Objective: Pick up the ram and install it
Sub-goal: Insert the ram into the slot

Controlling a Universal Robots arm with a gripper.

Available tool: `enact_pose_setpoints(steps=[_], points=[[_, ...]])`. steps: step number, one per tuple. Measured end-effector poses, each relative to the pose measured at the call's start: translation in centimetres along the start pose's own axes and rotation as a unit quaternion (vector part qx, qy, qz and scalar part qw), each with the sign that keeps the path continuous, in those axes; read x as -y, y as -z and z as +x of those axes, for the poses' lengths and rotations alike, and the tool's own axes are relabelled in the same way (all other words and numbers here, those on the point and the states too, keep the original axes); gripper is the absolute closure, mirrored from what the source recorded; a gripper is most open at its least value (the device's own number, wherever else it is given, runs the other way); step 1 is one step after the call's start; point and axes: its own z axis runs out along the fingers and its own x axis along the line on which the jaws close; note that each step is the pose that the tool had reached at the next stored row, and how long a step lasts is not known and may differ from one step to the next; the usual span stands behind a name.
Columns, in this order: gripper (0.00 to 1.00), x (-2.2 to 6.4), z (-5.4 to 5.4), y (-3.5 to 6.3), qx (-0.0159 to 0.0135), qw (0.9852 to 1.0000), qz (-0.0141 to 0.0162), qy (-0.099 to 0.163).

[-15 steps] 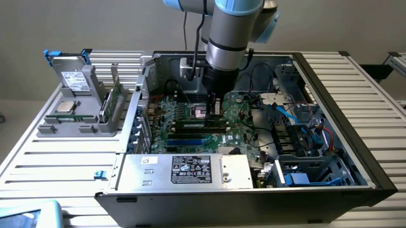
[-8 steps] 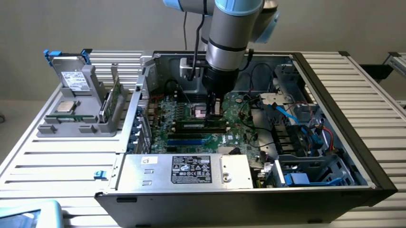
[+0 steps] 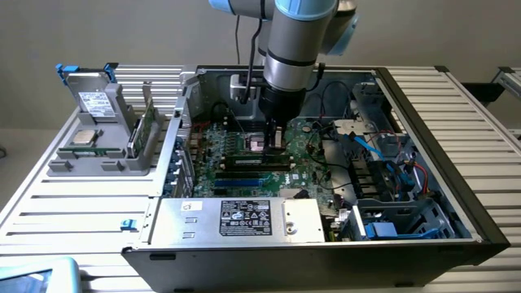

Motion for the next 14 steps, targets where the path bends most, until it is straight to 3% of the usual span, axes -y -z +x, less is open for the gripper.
enact_pose_setpoints(steps=[14], points=[[0.85, 0.04, -0.01, -0.23, 0.0003, 1.0, -0.0002, -0.003]])
